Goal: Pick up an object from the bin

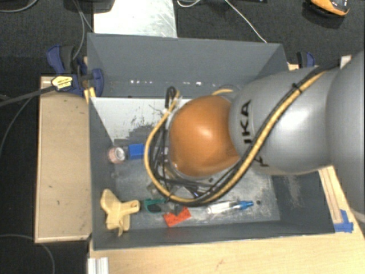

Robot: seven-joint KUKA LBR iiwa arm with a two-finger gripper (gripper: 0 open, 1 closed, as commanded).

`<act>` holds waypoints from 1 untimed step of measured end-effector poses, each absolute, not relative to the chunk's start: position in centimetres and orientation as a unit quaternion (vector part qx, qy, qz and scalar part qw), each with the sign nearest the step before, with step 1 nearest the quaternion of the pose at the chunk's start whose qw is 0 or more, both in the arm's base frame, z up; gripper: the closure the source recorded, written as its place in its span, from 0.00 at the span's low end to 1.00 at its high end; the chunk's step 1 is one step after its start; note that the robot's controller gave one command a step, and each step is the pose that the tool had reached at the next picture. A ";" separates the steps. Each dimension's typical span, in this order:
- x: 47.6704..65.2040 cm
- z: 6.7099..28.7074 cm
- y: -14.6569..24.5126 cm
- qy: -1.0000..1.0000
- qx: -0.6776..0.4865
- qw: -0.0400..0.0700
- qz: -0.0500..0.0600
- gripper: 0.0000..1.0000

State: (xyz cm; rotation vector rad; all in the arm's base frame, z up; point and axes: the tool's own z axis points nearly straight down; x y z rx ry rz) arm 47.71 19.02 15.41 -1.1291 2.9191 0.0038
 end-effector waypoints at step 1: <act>49.4 14.3 20.0 0.891 -0.454 0.011 0.001 1.00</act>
Offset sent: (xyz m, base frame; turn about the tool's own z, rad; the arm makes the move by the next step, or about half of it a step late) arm 0.0236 0.0142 -0.0106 -0.1482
